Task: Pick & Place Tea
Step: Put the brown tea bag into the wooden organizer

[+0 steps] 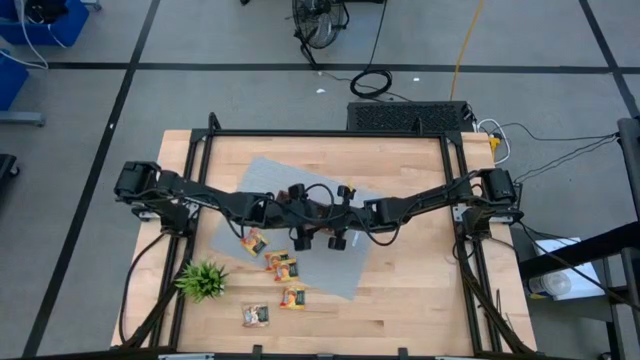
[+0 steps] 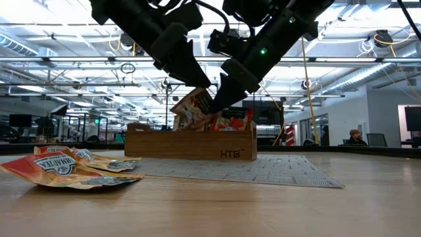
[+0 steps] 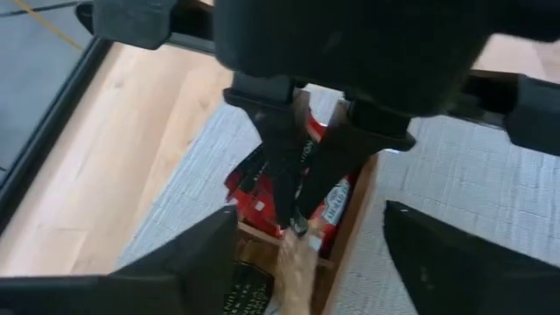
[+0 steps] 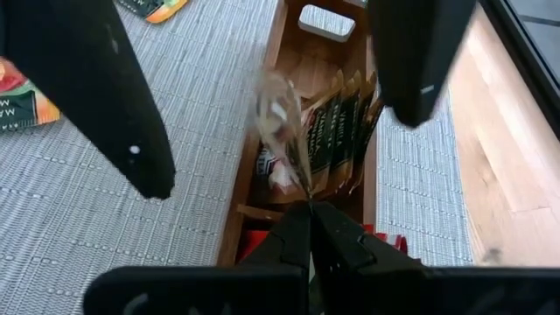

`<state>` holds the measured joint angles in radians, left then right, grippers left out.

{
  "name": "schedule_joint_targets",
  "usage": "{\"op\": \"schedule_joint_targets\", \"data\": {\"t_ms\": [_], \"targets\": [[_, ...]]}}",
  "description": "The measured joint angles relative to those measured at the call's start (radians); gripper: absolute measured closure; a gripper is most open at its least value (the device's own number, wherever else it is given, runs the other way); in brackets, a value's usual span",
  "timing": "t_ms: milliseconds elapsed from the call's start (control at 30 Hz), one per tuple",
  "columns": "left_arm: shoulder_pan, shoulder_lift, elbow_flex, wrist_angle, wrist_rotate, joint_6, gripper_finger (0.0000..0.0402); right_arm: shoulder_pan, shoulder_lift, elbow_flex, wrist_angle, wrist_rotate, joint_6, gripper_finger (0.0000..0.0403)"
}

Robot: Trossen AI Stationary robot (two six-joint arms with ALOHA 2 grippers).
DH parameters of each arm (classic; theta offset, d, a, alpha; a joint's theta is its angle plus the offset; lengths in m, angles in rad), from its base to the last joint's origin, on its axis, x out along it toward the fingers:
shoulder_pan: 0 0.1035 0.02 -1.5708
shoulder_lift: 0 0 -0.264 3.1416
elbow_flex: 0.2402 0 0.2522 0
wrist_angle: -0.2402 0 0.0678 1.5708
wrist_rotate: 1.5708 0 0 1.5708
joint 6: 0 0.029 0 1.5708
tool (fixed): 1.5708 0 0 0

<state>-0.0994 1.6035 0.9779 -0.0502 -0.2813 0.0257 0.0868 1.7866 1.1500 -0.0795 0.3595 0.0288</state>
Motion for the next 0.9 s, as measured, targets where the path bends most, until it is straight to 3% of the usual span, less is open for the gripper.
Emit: {"op": "schedule_joint_targets", "data": {"t_ms": [333,433,567,900], "targets": [[0.034,0.001,0.000,0.001,0.000,-0.044,0.0363,0.000,0.000,0.000,0.000,-0.016,0.004,0.0403],[0.038,0.006,0.000,0.004,0.007,-0.064,0.0393,0.000,0.000,0.000,-0.004,-0.023,0.004,0.0403],[0.036,0.006,0.000,-0.001,0.009,-0.077,0.0357,0.000,0.000,0.000,-0.004,-0.023,0.003,0.0403],[0.037,0.006,0.000,-0.044,0.013,-0.087,0.0192,0.000,0.000,0.000,-0.005,-0.023,0.000,0.0403]]}}
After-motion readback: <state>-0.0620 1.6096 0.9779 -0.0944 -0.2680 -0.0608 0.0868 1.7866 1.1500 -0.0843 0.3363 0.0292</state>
